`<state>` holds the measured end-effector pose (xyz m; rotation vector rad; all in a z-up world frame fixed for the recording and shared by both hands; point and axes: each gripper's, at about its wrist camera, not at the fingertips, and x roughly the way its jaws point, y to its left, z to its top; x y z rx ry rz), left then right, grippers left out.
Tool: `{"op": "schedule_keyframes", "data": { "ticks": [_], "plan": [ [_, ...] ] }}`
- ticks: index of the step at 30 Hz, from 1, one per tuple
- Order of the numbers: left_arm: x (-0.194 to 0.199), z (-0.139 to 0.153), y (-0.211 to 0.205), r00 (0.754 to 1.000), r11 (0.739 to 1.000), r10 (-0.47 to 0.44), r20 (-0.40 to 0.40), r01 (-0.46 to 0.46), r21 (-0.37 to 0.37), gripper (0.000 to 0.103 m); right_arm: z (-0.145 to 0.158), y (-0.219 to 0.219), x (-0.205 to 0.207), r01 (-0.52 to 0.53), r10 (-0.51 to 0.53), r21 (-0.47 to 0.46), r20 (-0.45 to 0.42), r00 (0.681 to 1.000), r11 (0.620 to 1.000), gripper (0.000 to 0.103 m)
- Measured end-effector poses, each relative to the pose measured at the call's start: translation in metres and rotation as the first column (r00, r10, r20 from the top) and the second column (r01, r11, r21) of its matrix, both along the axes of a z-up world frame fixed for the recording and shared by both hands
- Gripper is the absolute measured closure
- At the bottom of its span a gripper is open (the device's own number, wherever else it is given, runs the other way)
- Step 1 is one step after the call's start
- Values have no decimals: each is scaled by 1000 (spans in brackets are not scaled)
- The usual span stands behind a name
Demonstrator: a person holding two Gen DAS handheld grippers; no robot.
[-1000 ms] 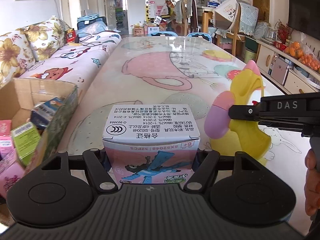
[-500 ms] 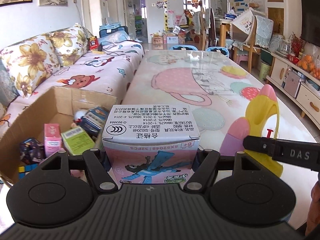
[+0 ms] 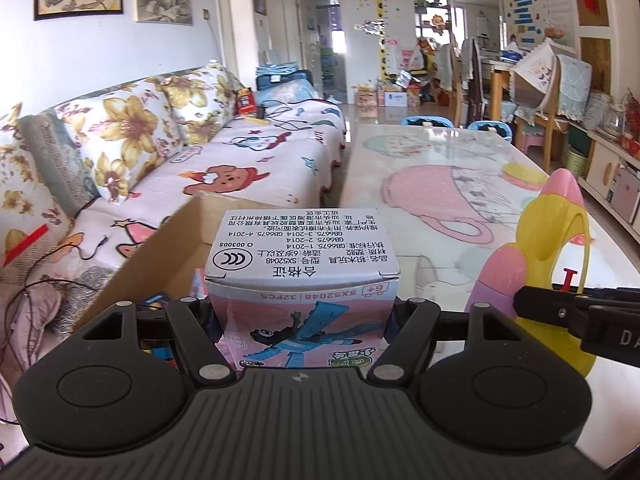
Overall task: Organize rigid objects
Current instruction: 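Carry the pink box and water gun into the cardboard box and release both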
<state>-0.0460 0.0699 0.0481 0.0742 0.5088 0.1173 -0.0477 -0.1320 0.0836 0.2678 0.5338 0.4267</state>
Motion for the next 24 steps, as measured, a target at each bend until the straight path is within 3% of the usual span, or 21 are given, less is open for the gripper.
{"op": "schedule_keyframes", "data": {
  "ticks": [13, 24],
  "plan": [
    [28, -2, 55, 993, 993, 115, 8, -114, -42, 17, 22, 69, 21, -126, 130, -80, 58, 990, 989, 82],
    [63, -15, 79, 990, 987, 138, -39, -140, -77, 17, 22, 128, 80, -189, 198, -145, 46, 979, 971, 82]
  ]
}}
